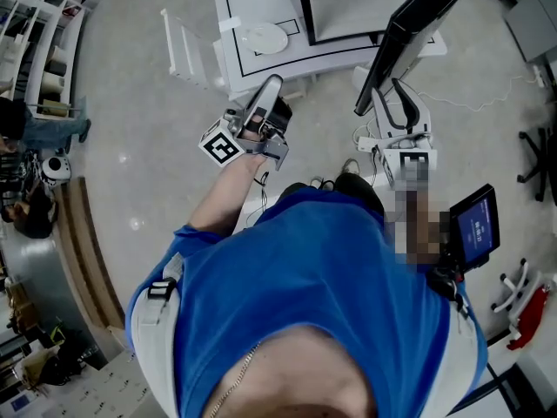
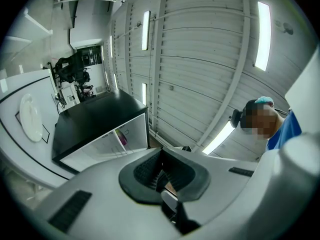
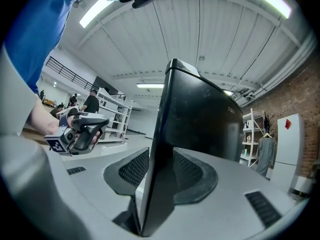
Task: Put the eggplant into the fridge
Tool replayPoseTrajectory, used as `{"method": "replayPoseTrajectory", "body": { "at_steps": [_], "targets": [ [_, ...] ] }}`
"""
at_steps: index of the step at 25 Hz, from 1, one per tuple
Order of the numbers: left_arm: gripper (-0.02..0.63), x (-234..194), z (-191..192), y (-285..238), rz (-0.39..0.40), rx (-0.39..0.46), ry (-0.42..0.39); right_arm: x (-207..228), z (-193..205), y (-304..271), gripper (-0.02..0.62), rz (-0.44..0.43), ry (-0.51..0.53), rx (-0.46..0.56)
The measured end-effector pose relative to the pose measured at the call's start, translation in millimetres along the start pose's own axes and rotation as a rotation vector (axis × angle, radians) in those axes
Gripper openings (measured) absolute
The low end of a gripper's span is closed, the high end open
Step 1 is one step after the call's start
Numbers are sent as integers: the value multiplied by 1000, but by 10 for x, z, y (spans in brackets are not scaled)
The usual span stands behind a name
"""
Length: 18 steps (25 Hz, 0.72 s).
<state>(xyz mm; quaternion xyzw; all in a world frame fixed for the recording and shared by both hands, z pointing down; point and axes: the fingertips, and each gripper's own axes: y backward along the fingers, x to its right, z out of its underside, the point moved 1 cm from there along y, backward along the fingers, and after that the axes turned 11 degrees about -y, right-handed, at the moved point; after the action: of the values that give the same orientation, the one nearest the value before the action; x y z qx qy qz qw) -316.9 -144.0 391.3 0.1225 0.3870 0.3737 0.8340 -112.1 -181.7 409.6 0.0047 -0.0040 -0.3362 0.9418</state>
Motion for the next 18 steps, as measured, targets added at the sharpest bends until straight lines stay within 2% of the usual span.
{"method": "replayPoseTrajectory", "body": {
  "at_steps": [3,12,18],
  "targets": [
    [8,-61,-74,6,-7,9,-5,-52,-48,-159,153,-28,-2,25],
    [8,-245,-288,-79,-34,30,-47,-206,-74,-603,153,-138,11,14],
    [8,-662,-338,-277,-59,42,-79,-85,27,-1111,153,-211,13,29]
  ]
}}
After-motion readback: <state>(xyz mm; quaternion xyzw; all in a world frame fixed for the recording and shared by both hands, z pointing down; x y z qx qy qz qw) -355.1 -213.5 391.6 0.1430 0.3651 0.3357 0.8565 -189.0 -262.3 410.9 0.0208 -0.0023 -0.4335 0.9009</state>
